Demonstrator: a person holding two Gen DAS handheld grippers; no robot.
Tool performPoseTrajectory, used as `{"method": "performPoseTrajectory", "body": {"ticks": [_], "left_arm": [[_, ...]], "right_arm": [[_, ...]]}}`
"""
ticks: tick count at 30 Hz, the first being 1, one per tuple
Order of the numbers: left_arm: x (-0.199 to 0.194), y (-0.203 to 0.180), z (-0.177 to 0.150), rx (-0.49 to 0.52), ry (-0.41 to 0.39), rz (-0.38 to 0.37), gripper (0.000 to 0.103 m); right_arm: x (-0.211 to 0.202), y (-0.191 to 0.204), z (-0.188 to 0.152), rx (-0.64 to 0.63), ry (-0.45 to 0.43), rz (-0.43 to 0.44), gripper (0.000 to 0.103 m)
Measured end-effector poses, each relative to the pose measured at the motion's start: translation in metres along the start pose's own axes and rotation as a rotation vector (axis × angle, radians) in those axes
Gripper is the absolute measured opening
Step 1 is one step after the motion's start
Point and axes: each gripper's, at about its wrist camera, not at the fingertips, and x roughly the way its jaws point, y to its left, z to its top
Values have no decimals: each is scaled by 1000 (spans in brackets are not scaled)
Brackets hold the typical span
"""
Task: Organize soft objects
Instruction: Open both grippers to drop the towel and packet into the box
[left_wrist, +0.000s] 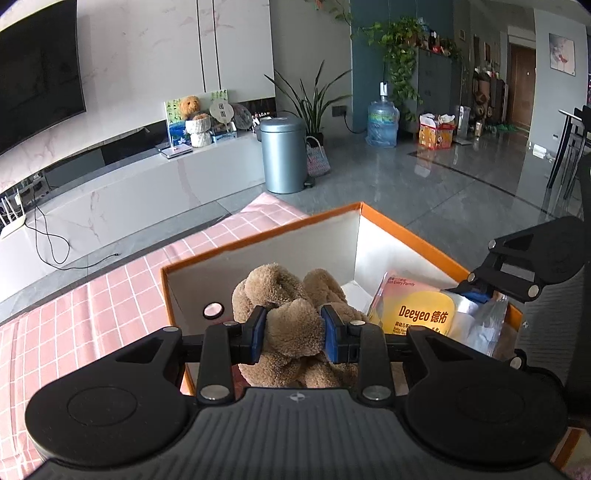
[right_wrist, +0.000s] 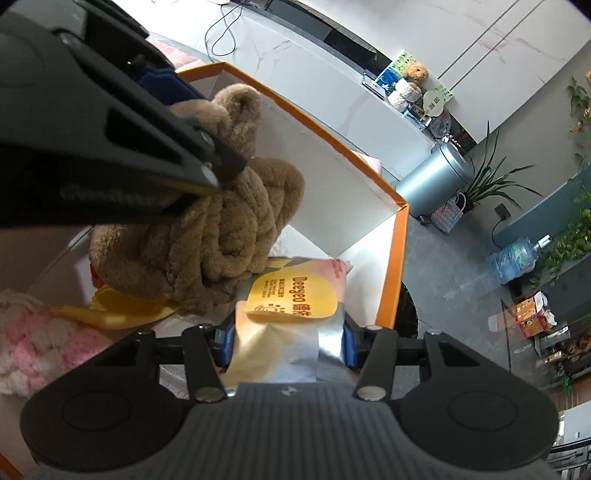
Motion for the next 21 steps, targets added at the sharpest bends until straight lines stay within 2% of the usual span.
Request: {"method": "performPoseTrajectory", "body": {"ticks": [3, 5, 7, 10, 14, 16, 18, 21], "left_arm": [[5, -2, -2, 12, 15, -3, 37], [8, -2, -3, 26, 20, 6, 38], [9, -2, -6, 33, 27, 13, 41], [9, -3, -7, 38, 33, 19, 45], [4, -2, -7, 35, 44, 23, 65], [-1, -3, -7, 38, 43, 27, 67], [-7, -3, -7, 42, 35, 31, 75], [-17, -2, -7, 39, 26, 26, 81]], "right_arm": [[3, -1, 2, -18, 5, 8, 52], [1, -2, 1, -24, 1, 15, 56], [-1, -4, 2, -34, -6, 21, 65], [-8, 0, 2, -58, -21, 17, 69], [-19, 1, 2, -81, -34, 9, 72], [-25, 0, 2, -85, -42, 0, 76], [-30, 1, 2, -87, -48, -9, 79], [-42, 4, -4, -89, -61, -30, 83]]}}
